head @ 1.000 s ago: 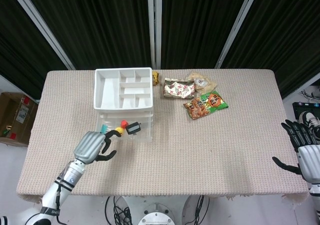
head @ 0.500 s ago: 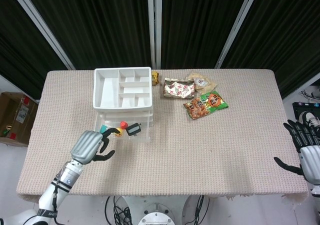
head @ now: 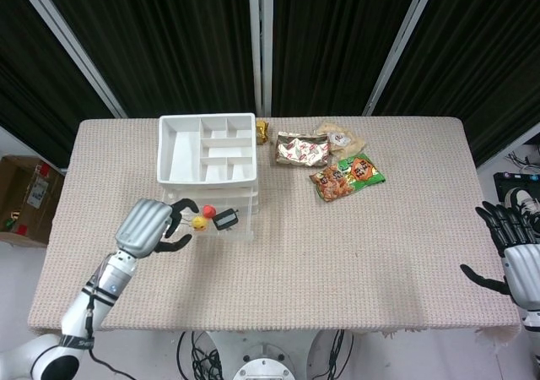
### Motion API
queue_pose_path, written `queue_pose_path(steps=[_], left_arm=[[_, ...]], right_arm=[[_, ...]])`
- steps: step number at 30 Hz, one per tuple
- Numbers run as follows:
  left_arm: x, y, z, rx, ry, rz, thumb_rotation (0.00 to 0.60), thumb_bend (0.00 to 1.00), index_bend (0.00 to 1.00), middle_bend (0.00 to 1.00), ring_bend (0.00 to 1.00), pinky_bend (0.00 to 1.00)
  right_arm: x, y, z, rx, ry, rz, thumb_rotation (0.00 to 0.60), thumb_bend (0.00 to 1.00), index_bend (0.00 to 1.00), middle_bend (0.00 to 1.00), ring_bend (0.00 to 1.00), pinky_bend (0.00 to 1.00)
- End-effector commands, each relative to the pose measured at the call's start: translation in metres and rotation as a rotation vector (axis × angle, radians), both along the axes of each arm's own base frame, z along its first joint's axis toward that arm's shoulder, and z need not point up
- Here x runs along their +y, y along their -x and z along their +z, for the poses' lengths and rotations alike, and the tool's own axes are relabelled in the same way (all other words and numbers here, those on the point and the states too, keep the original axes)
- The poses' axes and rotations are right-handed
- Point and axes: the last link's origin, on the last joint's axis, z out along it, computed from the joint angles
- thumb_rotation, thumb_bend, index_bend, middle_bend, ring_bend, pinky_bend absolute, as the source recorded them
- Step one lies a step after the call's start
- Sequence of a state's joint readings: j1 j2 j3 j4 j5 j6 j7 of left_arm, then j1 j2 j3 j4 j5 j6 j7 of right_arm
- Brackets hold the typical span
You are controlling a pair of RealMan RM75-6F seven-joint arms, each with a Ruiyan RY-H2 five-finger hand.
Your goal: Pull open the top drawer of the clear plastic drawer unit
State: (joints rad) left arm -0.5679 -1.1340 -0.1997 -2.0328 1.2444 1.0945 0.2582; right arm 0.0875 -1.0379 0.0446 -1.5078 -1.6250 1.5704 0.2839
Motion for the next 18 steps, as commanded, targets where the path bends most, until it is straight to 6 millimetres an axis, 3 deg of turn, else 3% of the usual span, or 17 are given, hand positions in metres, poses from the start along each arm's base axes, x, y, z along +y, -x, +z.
queue_pose_path(steps=[1, 11, 18], left_arm=[[0.021, -0.009, 0.000, 0.091, 0.005, -0.025, 0.600, 0.25, 0.38, 0.84, 0.92, 1.00], [0.039, -0.017, -0.012, 0.348, 0.007, -0.142, 0.600, 0.21, 0.39, 0.84, 0.92, 1.00], [0.049, -0.027, -0.011, 0.349, 0.051, -0.147, 0.600, 0.20, 0.37, 0.83, 0.92, 1.00]], right_arm=[[0.000, 0.001, 0.000, 0.000, 0.000, -0.006, 0.600, 0.08, 0.00, 0.06, 0.00, 0.00], [0.001, 0.003, 0.000, 0.005, 0.000, -0.019, 0.600, 0.08, 0.00, 0.06, 0.00, 0.00], [0.000, 0.003, -0.001, 0.006, -0.003, -0.026, 0.600, 0.08, 0.00, 0.06, 0.00, 0.00]])
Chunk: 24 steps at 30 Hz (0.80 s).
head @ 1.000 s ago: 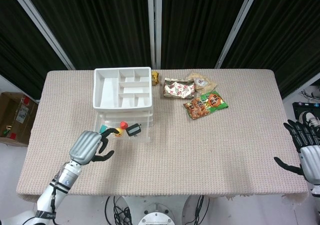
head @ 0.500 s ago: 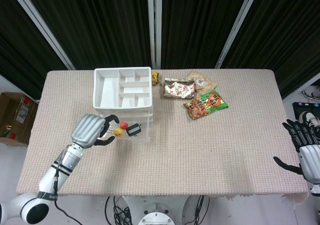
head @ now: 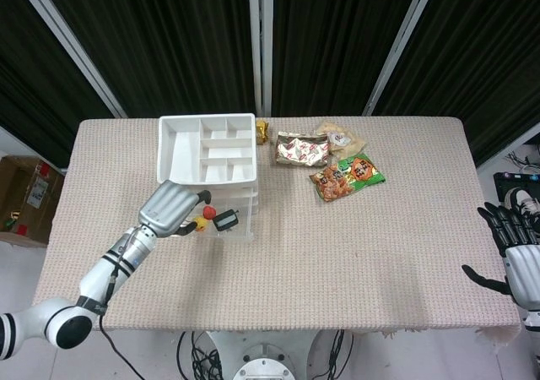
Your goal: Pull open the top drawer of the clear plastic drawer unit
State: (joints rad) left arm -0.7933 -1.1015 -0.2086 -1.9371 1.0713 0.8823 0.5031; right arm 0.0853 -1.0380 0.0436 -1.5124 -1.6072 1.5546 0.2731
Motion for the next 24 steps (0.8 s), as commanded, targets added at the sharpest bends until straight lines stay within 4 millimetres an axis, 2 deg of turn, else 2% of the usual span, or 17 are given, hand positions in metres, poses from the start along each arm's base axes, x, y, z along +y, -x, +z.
queue_pose_path(steps=[1, 11, 20, 24], left_arm=[[0.007, -0.005, 0.001, 0.016, 0.012, -0.010, 0.600, 0.19, 0.37, 0.83, 0.92, 1.00], [0.021, -0.010, 0.000, 0.051, 0.061, 0.006, 0.600, 0.18, 0.37, 0.83, 0.92, 1.00], [0.032, -0.011, -0.002, 0.047, 0.025, 0.006, 0.600, 0.18, 0.37, 0.83, 0.92, 1.00], [0.030, -0.010, 0.001, 0.042, 0.027, 0.010, 0.600, 0.18, 0.37, 0.83, 0.92, 1.00]], right_arm=[[0.000, 0.000, 0.000, 0.001, 0.000, 0.000, 0.600, 0.08, 0.00, 0.06, 0.00, 0.00], [0.001, 0.002, 0.001, -0.001, 0.006, -0.012, 0.600, 0.08, 0.00, 0.06, 0.00, 0.00], [-0.001, 0.004, 0.000, -0.004, 0.005, -0.015, 0.600, 0.08, 0.00, 0.06, 0.00, 0.00], [-0.002, 0.004, -0.001, -0.003, -0.001, -0.016, 0.600, 0.08, 0.00, 0.06, 0.00, 0.00]])
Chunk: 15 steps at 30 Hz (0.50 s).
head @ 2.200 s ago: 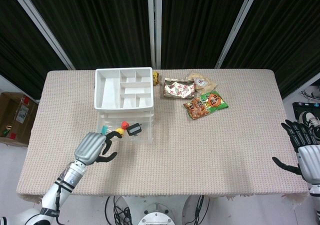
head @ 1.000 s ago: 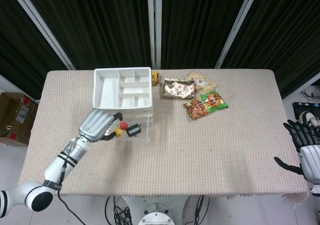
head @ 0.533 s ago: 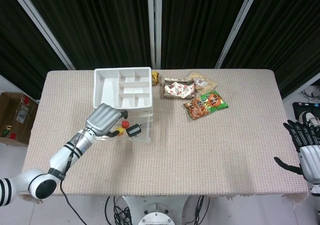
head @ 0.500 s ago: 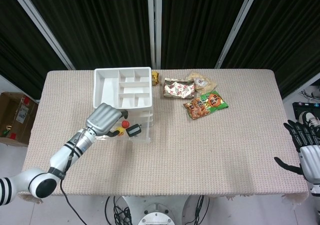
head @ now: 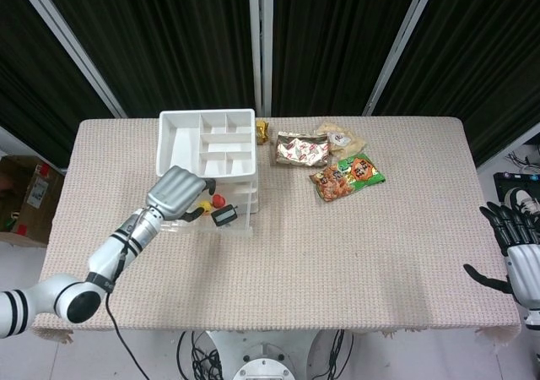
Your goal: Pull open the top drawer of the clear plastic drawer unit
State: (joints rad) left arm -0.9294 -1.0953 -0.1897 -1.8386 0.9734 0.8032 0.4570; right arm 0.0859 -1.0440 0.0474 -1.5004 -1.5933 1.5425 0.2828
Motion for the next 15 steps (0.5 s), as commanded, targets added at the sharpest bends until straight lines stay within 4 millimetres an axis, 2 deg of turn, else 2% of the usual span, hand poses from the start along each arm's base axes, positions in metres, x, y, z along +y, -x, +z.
queue_pose_path(steps=[1, 8, 15], left_arm=[[-0.005, 0.000, 0.001, 0.005, 0.010, -0.005, 0.600, 0.18, 0.37, 0.83, 0.92, 1.00], [-0.018, 0.002, 0.004, 0.000, 0.015, -0.007, 0.600, 0.17, 0.36, 0.83, 0.92, 1.00], [-0.015, 0.008, -0.005, -0.008, 0.032, 0.025, 0.600, 0.16, 0.36, 0.83, 0.92, 1.00]], right_arm=[[-0.001, 0.000, -0.001, 0.001, -0.003, 0.000, 0.600, 0.08, 0.00, 0.06, 0.00, 0.00], [-0.002, -0.001, -0.001, 0.003, -0.008, 0.002, 0.600, 0.08, 0.00, 0.06, 0.00, 0.00], [-0.001, -0.002, -0.001, 0.005, -0.008, 0.004, 0.600, 0.08, 0.00, 0.06, 0.00, 0.00]])
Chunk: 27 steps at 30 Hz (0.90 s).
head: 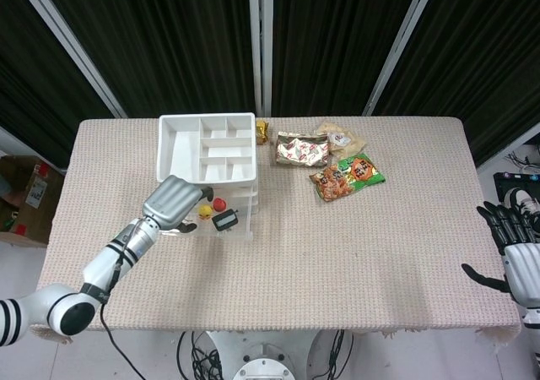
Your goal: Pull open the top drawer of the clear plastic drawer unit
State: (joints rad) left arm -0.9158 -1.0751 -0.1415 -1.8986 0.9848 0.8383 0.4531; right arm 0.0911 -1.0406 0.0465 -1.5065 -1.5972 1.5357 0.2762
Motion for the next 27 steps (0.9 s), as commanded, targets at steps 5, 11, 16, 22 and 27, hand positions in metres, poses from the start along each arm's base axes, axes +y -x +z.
queue_pose_path(steps=[5, 11, 16, 22, 27], left_arm=[[0.009, 0.003, -0.006, 0.005, -0.008, 0.014, 0.600, 0.15, 0.37, 0.83, 0.92, 1.00], [0.012, 0.005, -0.010, -0.008, 0.006, 0.037, 0.600, 0.20, 0.42, 0.83, 0.92, 1.00], [0.013, 0.005, -0.014, -0.008, 0.018, 0.037, 0.600, 0.25, 0.44, 0.83, 0.92, 1.00], [0.014, 0.005, -0.018, -0.027, 0.016, 0.029, 0.600, 0.33, 0.49, 0.84, 0.92, 1.00], [0.013, 0.005, -0.015, -0.044, -0.001, 0.015, 0.600, 0.39, 0.54, 0.85, 0.92, 1.00]], right_arm=[[0.001, 0.000, 0.000, -0.002, 0.001, -0.005, 0.600, 0.08, 0.00, 0.06, 0.00, 0.00], [0.001, 0.001, 0.001, -0.004, 0.001, -0.009, 0.600, 0.08, 0.00, 0.06, 0.00, 0.00], [0.001, 0.001, 0.001, -0.005, 0.000, -0.009, 0.600, 0.08, 0.00, 0.06, 0.00, 0.00], [0.001, 0.001, 0.001, -0.005, 0.000, -0.013, 0.600, 0.08, 0.00, 0.06, 0.00, 0.00], [0.001, 0.000, 0.001, -0.004, 0.001, -0.011, 0.600, 0.08, 0.00, 0.06, 0.00, 0.00]])
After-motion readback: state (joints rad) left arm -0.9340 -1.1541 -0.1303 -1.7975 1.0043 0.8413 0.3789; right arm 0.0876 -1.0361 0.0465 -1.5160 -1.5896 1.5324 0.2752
